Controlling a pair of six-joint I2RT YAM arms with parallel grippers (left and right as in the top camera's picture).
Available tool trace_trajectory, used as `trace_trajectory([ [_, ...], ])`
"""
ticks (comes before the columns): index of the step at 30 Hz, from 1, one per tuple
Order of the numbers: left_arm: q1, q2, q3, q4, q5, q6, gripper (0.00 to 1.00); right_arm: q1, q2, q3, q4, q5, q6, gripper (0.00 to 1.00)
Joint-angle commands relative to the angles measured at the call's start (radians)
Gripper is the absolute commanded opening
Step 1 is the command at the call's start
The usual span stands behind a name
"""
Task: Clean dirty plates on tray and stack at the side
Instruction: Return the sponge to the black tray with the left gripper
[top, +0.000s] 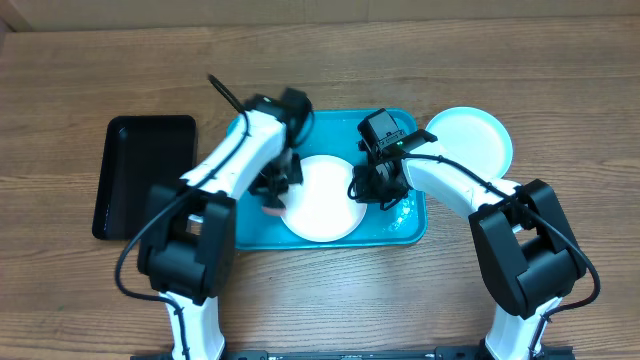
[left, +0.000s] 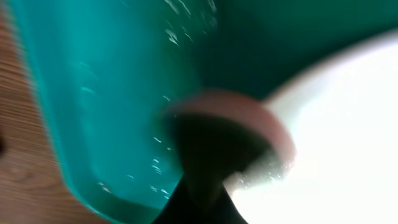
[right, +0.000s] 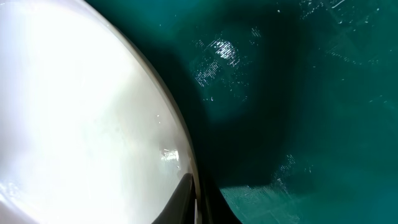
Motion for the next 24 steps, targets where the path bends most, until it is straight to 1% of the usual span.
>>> trace_trajectory([
  [1,0.053,-0.113,0.082,-0.014,-0.037,-0.032,0.04,-0.003,0.034,-0.048,-0.011,0.088,-0.013,0.04],
  [6,0.118,-0.251,0.097,0.003,-0.038,-0.011,0.04,-0.003,0.034,-0.048,-0.011,0.089,-0.013,0.04],
  [10,0.204,-0.289,0.097,0.004,-0.093,0.008,0.04,-0.003,0.034,-0.048,-0.011,0.089,-0.013,0.04],
  [12,0.253,-0.285,0.09,0.011,-0.102,0.008,0.04,-0.003,0.034,-0.048,-0.011,0.089,-0.013,0.04],
  [16,0.363,-0.249,0.052,0.076,-0.112,0.008,0.04,-0.003,0.034,-0.048,-0.008,0.088,-0.012,0.04],
  [18,0.409,-0.215,0.04,0.101,-0.112,0.008,0.04,-0.003,0.034,-0.048,-0.008,0.088,-0.012,0.04],
  [24,0.514,-0.088,0.04,0.109,-0.108,0.008,0.04,-0.003,0.034,-0.048,-0.011,0.089,-0.013,0.04],
])
